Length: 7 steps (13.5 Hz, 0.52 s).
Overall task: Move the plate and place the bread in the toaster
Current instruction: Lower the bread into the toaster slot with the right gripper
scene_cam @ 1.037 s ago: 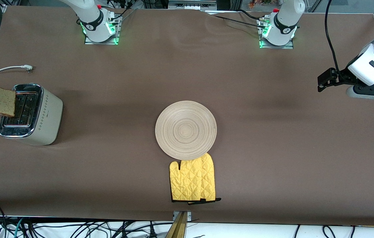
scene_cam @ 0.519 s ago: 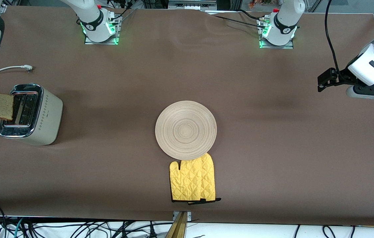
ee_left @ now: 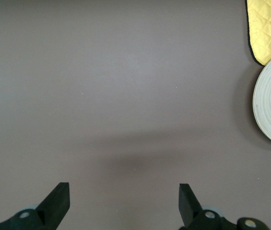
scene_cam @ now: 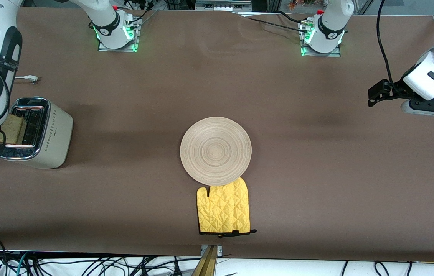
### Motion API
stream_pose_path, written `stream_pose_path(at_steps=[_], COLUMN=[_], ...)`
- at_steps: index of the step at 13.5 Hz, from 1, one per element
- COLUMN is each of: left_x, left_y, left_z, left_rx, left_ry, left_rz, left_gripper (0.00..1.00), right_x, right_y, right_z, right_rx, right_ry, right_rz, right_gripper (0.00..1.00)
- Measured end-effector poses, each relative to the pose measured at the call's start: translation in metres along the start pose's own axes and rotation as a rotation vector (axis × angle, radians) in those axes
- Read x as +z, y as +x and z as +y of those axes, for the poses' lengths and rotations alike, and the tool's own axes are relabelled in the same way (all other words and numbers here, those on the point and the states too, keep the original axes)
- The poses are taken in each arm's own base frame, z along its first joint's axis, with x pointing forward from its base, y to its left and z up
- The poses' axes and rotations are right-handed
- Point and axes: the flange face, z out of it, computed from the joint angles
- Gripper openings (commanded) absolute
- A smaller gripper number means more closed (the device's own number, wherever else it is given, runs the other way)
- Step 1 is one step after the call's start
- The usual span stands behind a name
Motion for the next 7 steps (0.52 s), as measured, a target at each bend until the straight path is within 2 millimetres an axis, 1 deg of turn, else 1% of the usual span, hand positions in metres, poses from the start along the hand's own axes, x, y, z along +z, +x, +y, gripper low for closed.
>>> stream_pose_path(at_steps=[1, 2, 3, 4, 7], left_x=[-0.002, -0.005, -0.006, -0.006, -0.005], left_y=[0.002, 0.006, 0.009, 0.011, 0.014], left_z=[0.001, 0.002, 0.003, 0.004, 0.003], left_rx=[0.002, 0.005, 0.007, 0.008, 0.008], left_ry=[-0.001, -0.003, -0.004, -0.005, -0.007], left_rz=[0.007, 0.015, 0.018, 0.02, 0.019], left_gripper=[1.0, 1.0, 1.0, 1.0, 1.0], right_x=[0.001, 0.002, 0.004, 0.005, 0.007], right_y=[0.002, 0.003, 0.004, 0.005, 0.008], right_z=[-0.005, -0.007, -0.008, -0.009, -0.009], right_rx=[0.014, 0.026, 0.031, 0.033, 0.038], right_ry=[0.001, 0.001, -0.001, -0.001, 0.017], right_rz=[-0.001, -0.004, -0.007, -0.007, 0.008], right_gripper=[0.3, 0.68, 0.98, 1.0, 1.0])
